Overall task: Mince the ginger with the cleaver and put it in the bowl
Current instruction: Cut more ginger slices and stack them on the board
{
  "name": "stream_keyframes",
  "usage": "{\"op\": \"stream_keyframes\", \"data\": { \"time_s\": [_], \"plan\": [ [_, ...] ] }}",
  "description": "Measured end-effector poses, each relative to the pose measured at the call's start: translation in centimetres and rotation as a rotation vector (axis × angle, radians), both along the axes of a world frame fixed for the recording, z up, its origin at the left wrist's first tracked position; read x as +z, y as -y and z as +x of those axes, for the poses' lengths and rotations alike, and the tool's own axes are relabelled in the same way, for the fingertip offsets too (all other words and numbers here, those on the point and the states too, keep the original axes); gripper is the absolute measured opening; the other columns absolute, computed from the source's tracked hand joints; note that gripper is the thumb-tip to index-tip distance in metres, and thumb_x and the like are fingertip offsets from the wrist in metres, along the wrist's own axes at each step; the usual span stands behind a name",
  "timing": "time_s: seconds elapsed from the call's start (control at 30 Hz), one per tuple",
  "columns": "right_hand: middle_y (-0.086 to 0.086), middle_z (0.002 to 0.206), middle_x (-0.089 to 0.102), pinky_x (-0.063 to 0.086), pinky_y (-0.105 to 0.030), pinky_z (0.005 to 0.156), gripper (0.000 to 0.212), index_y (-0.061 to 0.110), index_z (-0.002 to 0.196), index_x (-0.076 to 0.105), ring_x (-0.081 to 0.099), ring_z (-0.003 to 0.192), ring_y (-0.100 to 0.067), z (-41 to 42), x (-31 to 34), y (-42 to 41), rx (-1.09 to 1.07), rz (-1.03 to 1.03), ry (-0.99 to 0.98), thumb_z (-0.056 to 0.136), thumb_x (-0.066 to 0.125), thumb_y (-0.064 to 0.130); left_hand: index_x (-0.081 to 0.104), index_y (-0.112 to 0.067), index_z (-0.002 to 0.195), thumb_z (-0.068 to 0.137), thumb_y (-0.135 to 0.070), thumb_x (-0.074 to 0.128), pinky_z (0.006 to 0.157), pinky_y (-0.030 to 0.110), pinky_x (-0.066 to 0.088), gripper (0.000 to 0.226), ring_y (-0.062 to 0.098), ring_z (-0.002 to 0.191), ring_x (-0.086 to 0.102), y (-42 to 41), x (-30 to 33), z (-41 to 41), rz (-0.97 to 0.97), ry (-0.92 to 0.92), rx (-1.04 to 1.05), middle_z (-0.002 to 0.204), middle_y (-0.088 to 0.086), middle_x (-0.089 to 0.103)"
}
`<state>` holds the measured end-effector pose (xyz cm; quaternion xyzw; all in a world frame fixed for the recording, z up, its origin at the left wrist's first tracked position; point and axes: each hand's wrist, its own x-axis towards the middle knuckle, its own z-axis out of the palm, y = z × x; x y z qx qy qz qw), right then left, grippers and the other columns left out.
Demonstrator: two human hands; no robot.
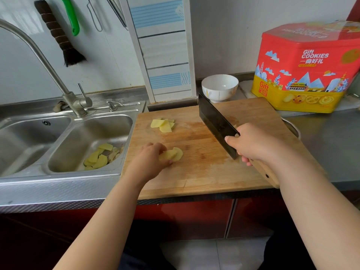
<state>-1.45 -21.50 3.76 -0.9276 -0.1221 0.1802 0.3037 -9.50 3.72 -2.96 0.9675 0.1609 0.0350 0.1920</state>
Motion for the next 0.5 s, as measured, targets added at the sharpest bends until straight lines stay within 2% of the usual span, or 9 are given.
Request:
{"op": "stream_keyframes", "data": {
  "time_s": [0.1,0.27,0.33,0.43,0.5],
  "plan": [
    [-0.009,0.066,0.059,0.055,-0.034,0.054,0.027,0.007,0.097,0.054,0.059,0.051,-0.02,-0.1,-0.1,-0.1,0.012,-0.007,0.007,0.101,0.047,0.032,0.056,-0.023,0.125,0.086,-0.036,0.069,0.089,0.034,0.049,0.043,0.017,0.104,0.055,-0.5,0.9,0.3,0.011,-0.037,0.001,0.121,-0.002,0.056],
    [-0.009,0.068,0.061,0.05,-0.028,0.05,0.03,0.006,0.104,0.055,0.059,0.05,-0.018,-0.4,-0.1,-0.2,0.015,-0.034,0.011,0.101,0.046,0.035,0.051,-0.021,0.132,0.089,-0.032,0.064,0.089,0.033,0.049,0.046,0.019,0.107,0.056,-1.3,1.5,1.0,0.04,-0.06,0.033,0.127,0.001,0.057],
    [-0.009,0.067,0.062,0.049,-0.028,0.05,0.032,0.006,0.105,0.055,0.059,0.05,-0.018,-0.5,0.1,-0.2,0.016,-0.044,0.012,0.101,0.045,0.036,0.047,-0.023,0.135,0.089,-0.034,0.062,0.094,0.036,0.047,0.049,0.022,0.114,0.054,-1.0,1.6,1.1,0.065,-0.092,0.03,0.133,0.003,0.053],
    [-0.009,0.067,0.062,0.049,-0.028,0.051,0.031,0.006,0.109,0.054,0.059,0.05,-0.017,-0.6,0.2,-0.1,0.011,-0.045,0.015,0.101,0.045,0.036,0.047,-0.026,0.135,0.091,-0.039,0.058,0.102,0.041,0.039,0.047,0.027,0.128,0.039,0.2,1.7,0.9,0.202,-0.005,0.041,0.139,0.005,0.043],
    [-0.008,0.067,0.062,0.047,-0.026,0.049,0.031,0.007,0.111,0.052,0.058,0.049,-0.016,-0.7,0.2,-0.1,0.006,-0.047,0.015,0.101,0.045,0.035,0.053,-0.024,0.126,0.092,-0.05,0.052,0.098,0.04,0.04,0.043,0.027,0.123,0.042,1.7,1.7,0.7,0.352,0.073,0.041,0.13,0.004,0.051]
  ]
}}
